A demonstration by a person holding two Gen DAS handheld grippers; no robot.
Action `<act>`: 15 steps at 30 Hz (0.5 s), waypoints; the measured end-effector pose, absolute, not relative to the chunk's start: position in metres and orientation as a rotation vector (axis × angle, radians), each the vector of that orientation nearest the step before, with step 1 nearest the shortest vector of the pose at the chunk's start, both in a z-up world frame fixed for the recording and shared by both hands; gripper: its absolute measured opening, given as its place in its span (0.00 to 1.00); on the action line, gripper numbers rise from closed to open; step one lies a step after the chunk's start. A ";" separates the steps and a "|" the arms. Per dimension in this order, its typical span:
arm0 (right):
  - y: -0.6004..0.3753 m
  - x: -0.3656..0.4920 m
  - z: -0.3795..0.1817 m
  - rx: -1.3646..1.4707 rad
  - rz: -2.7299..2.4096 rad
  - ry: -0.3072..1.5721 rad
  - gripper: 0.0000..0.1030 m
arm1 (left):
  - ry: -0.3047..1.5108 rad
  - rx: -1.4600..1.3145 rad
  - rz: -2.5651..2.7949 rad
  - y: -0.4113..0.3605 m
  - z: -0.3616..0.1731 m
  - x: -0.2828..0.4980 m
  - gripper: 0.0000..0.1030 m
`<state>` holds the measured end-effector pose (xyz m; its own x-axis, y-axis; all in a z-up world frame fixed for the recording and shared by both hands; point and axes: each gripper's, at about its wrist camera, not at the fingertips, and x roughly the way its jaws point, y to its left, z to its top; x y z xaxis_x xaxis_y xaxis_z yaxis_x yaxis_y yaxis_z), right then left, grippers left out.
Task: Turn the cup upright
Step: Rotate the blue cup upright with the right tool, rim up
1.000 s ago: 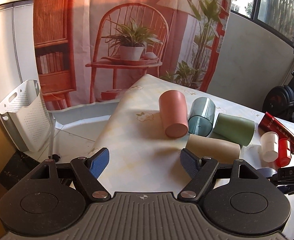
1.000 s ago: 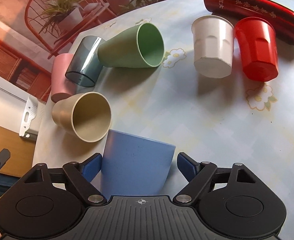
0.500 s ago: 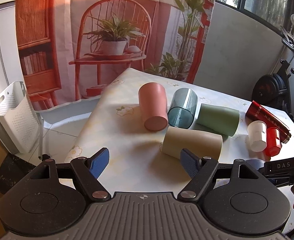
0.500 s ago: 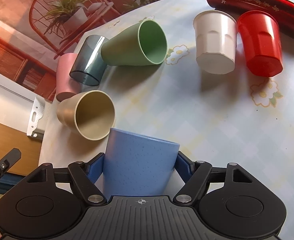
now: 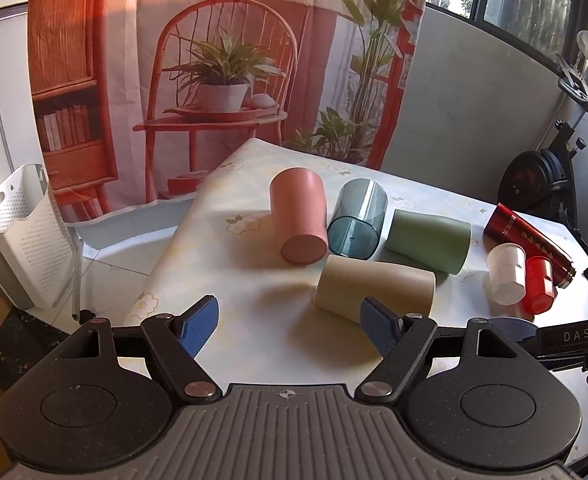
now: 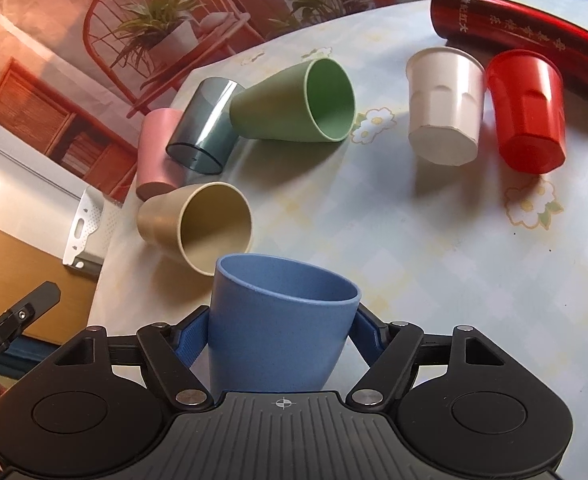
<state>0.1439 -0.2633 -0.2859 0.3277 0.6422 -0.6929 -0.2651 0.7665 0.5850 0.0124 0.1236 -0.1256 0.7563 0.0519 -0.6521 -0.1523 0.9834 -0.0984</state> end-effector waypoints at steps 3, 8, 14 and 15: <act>-0.262 0.138 -0.271 0.348 0.636 1.034 0.67 | 0.704 -0.153 0.106 0.124 -0.126 0.012 0.78; -0.258 0.133 -0.247 0.210 0.636 0.901 0.64 | 0.705 -0.160 0.097 0.122 -0.127 0.014 0.78; -0.249 0.142 -0.237 0.074 0.604 0.798 0.64 | 0.704 -0.163 0.088 0.121 -0.126 0.015 0.78; -0.248 0.144 -0.236 0.050 0.598 0.784 0.64 | 0.703 -0.164 0.086 0.121 -0.126 0.015 0.78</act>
<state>0.1436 -0.2476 -0.2363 0.5517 0.5237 -0.6491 -0.4877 0.8339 0.2583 0.0149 0.1212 -0.1262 0.7602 0.0236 -0.6493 -0.1341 0.9835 -0.1213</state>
